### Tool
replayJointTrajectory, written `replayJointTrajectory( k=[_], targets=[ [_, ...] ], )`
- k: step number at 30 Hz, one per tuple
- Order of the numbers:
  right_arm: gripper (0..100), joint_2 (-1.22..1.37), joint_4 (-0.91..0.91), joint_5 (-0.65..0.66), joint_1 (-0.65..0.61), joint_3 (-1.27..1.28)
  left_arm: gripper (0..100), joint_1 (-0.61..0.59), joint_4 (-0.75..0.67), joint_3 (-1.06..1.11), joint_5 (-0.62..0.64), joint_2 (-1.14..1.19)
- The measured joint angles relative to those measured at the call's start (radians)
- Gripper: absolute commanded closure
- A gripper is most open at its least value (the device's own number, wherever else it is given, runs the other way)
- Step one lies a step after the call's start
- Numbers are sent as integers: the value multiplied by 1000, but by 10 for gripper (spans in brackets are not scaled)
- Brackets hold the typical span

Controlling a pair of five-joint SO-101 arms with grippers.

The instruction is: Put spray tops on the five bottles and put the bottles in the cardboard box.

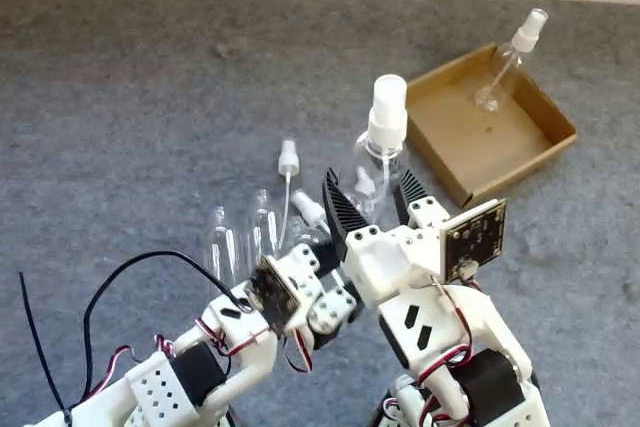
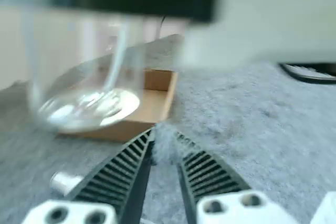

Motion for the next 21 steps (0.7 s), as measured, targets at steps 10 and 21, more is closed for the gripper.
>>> replayJointTrajectory(
  k=[10, 21],
  targets=[
    [856, 12, 0, 3, 32, 34, 993, 89, 0, 0, -147, 0],
    [856, 12, 23, 6, 43, 40, 993, -26, -107, 0, -147, 0]
  ],
)
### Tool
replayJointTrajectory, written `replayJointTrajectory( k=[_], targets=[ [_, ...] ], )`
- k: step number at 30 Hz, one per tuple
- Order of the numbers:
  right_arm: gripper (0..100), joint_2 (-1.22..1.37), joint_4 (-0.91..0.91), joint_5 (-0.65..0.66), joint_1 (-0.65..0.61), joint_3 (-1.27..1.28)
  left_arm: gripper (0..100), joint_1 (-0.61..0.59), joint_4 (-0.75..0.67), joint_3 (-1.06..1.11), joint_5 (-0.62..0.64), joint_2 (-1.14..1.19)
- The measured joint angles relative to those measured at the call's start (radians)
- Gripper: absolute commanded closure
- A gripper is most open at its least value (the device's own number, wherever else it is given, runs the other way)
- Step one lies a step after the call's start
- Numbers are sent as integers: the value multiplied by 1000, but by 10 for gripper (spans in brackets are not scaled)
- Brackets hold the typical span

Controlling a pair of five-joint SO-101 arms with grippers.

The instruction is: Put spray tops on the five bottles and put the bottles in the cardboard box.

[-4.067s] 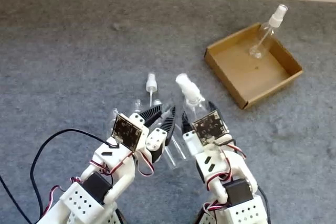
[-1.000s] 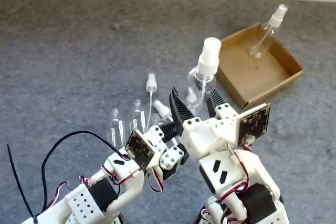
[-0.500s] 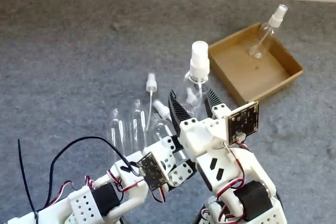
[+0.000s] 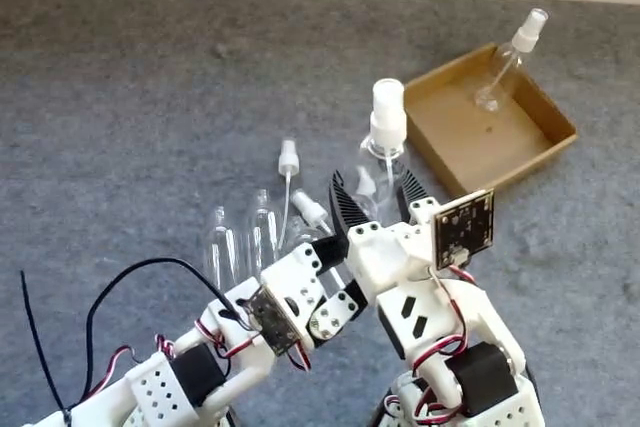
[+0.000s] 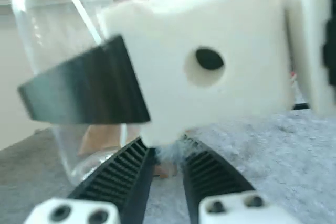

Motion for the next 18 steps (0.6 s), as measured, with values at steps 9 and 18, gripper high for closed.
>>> replayJointTrajectory(
  k=[9, 18],
  targets=[
    [856, 0, 11, 3, 0, -2, 993, -74, -109, 28, 5, 2],
    [854, -5, 84, 3, -5, -3, 993, -74, -112, 28, 5, 3]
  ],
)
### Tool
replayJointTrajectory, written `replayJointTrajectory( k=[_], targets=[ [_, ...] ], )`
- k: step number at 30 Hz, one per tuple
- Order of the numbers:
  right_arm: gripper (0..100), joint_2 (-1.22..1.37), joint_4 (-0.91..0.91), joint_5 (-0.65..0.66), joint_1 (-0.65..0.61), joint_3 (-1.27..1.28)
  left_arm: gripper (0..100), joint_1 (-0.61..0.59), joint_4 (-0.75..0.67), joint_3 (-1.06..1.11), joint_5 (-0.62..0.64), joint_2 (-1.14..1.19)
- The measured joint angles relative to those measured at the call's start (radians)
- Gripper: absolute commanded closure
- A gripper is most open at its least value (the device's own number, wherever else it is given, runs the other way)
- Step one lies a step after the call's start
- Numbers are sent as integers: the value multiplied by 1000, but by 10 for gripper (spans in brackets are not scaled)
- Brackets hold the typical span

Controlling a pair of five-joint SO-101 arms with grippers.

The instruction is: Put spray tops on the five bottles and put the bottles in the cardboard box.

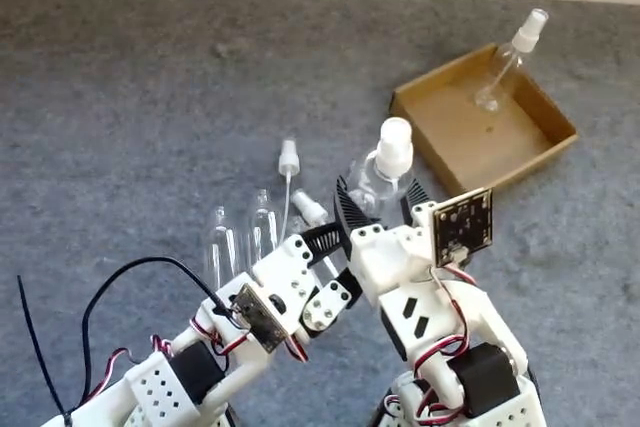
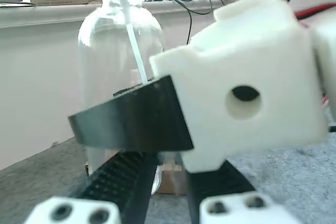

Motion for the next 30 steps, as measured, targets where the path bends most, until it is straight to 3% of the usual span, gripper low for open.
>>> replayJointTrajectory(
  k=[25, 30],
  targets=[
    [855, -150, 64, 0, -5, 0, 993, 3, 11, 0, -2, -6],
    [856, -153, 89, 0, 97, 0, 993, 2, 38, 0, -2, -3]
  ],
)
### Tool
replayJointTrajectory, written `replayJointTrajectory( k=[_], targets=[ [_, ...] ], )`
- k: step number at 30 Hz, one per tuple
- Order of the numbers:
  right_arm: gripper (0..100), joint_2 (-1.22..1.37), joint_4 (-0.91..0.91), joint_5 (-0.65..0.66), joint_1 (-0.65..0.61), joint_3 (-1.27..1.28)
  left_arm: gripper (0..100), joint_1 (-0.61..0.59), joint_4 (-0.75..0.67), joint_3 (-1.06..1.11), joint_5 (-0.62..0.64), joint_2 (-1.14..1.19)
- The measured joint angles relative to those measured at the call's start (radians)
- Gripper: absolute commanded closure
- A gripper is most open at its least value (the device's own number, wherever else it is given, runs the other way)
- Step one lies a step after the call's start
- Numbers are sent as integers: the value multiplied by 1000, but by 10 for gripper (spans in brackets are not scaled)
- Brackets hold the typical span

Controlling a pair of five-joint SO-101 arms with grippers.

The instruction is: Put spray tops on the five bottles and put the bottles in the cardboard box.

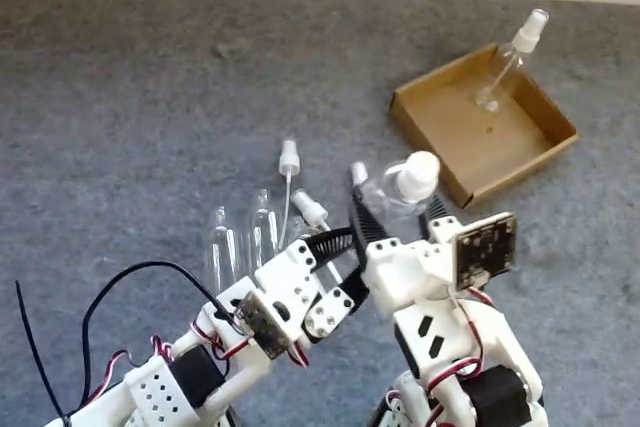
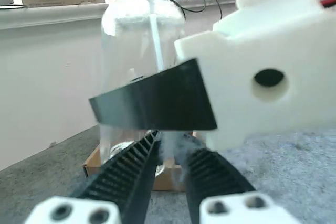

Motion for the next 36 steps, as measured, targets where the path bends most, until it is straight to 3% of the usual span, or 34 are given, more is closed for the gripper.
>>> replayJointTrajectory(
  k=[10, 20, 30, 36],
  targets=[
    [856, 46, -166, 135, 212, 2, 993, -26, 0, 3, -3, 2],
    [856, 485, -480, 143, 399, 3, 993, -31, 0, 3, -5, 2],
    [856, 868, -835, 143, 434, 3, 993, -144, 0, 3, -5, 2],
    [856, 1137, -914, 143, 437, -124, 993, -143, 74, 3, -5, 2]
  ],
)
